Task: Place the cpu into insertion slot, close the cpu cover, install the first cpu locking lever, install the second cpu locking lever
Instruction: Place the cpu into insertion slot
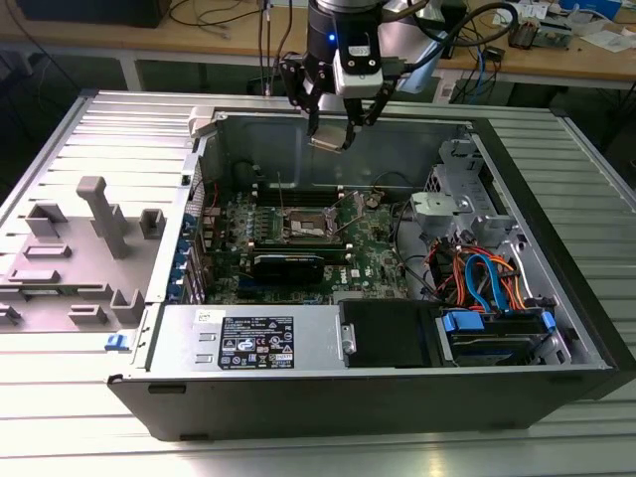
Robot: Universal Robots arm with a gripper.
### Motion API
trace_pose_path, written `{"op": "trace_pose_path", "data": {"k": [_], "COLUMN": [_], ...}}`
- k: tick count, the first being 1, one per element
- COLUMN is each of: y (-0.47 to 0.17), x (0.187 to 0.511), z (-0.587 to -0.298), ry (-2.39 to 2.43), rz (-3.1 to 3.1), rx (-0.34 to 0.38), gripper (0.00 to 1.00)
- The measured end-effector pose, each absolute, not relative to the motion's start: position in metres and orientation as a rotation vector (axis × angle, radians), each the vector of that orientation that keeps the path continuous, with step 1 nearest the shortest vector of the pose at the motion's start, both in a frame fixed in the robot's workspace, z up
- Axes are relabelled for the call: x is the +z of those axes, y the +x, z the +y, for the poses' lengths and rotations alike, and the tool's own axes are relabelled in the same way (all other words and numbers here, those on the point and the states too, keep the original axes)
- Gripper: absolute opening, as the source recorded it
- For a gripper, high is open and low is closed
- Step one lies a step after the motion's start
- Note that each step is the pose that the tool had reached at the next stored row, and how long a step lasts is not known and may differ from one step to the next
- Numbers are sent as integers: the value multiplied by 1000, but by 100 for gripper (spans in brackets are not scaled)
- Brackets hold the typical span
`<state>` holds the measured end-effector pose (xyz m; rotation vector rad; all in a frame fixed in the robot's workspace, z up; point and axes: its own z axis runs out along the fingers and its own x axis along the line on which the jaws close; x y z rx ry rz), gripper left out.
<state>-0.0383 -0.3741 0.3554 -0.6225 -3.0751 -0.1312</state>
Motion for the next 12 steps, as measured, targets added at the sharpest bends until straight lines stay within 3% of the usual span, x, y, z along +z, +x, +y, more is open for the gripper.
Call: {"op": "trace_pose_path", "data": {"k": [12], "y": [-38], "x": [352], "z": [-379], "ry": [-771], "rz": [-3046], "rx": [-128], "gripper": [54]}}
